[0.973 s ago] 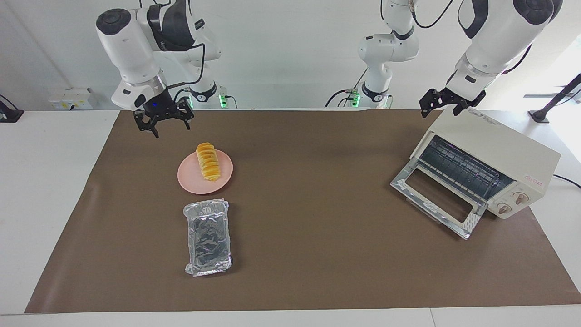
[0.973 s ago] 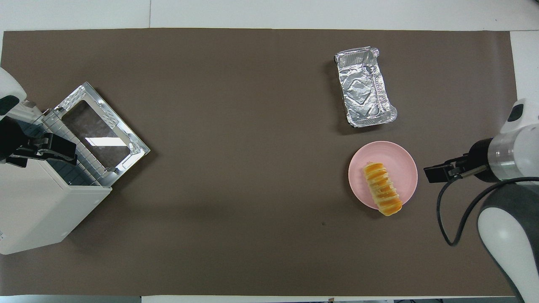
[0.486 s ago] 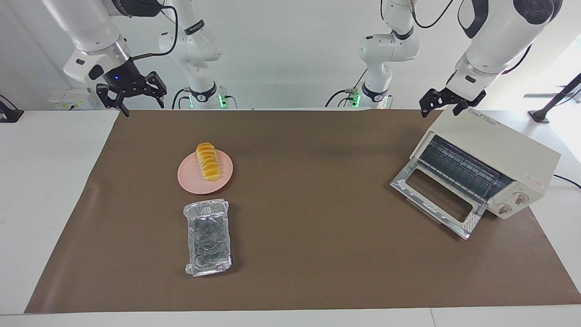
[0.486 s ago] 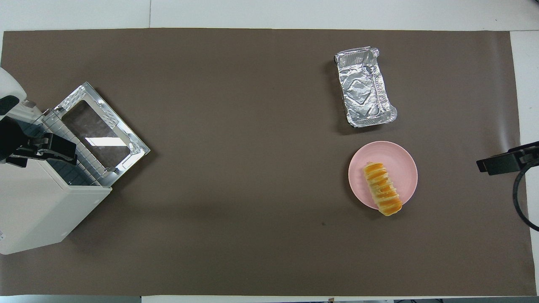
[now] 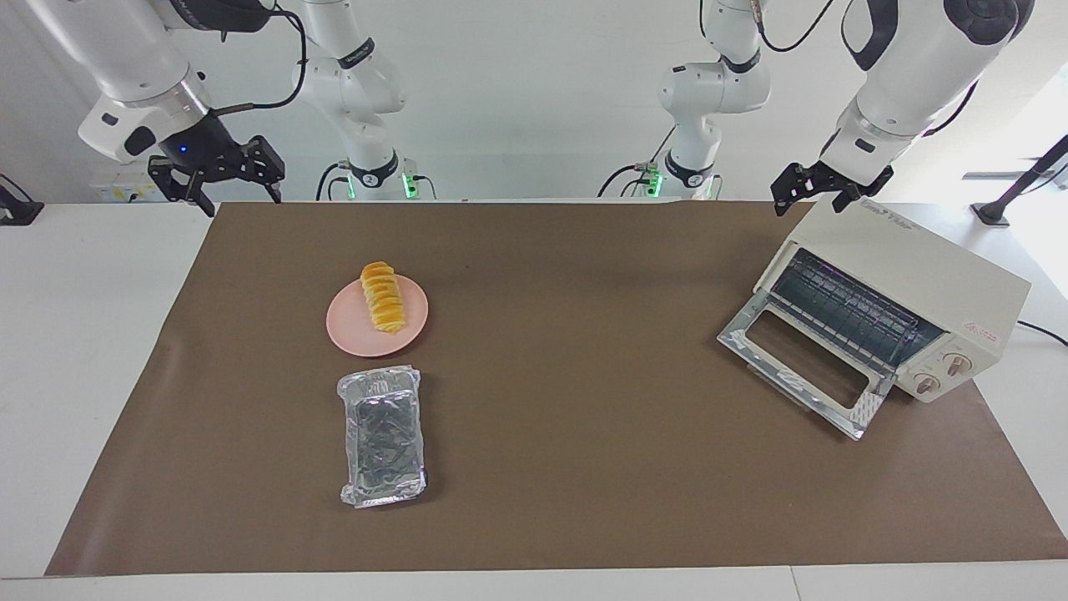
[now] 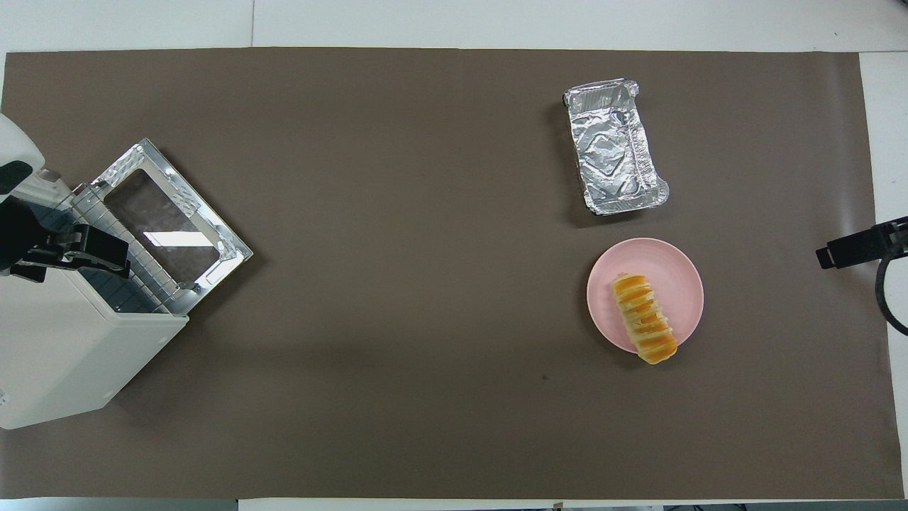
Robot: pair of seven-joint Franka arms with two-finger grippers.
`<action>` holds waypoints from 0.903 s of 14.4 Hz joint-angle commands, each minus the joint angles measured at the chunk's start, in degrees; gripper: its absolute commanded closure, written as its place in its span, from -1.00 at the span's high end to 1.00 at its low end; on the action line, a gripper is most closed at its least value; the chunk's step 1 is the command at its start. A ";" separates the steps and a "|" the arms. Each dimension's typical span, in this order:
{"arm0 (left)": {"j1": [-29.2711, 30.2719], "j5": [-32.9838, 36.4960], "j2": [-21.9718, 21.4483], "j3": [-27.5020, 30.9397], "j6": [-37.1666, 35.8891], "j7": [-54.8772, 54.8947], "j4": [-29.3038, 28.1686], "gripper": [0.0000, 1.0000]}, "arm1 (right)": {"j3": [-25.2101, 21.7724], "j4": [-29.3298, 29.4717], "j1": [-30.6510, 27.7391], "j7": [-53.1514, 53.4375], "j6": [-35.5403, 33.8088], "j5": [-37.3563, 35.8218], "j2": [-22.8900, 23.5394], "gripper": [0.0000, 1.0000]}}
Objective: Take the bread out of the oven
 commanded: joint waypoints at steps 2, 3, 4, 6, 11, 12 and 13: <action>0.67 -0.72 -0.69 -0.21 -1.05 -0.07 -0.07 1.00 | 0.57 -1.24 0.03 1.37 1.56 -1.28 0.13 1.00; 0.67 -0.72 -0.69 -0.30 -0.96 -0.07 -0.07 1.00 | 0.57 -1.24 0.30 1.37 2.08 -2.41 0.21 1.00; 0.67 -0.72 -0.69 -0.30 -1.05 -0.07 -0.07 1.00 | 0.57 -1.33 0.47 1.37 2.96 -3.12 0.21 1.00; 0.67 -0.72 -0.69 -0.30 -1.05 -0.07 -0.07 1.00 | 0.57 -1.85 0.91 1.54 3.49 -3.21 0.04 1.00; 0.67 -0.80 -0.69 -0.30 -1.05 -0.07 -0.07 1.00 | 0.65 -1.85 0.56 1.37 2.88 -2.95 0.04 1.00; 0.67 -0.72 -0.69 -0.21 -0.96 -0.07 -0.07 1.00 | 0.65 -1.85 0.56 1.37 3.05 -2.86 0.04 1.00; 0.67 -0.72 -0.69 -0.21 -1.05 -0.07 -0.07 1.00 | 0.65 -1.85 0.56 1.46 3.06 -2.77 0.04 1.00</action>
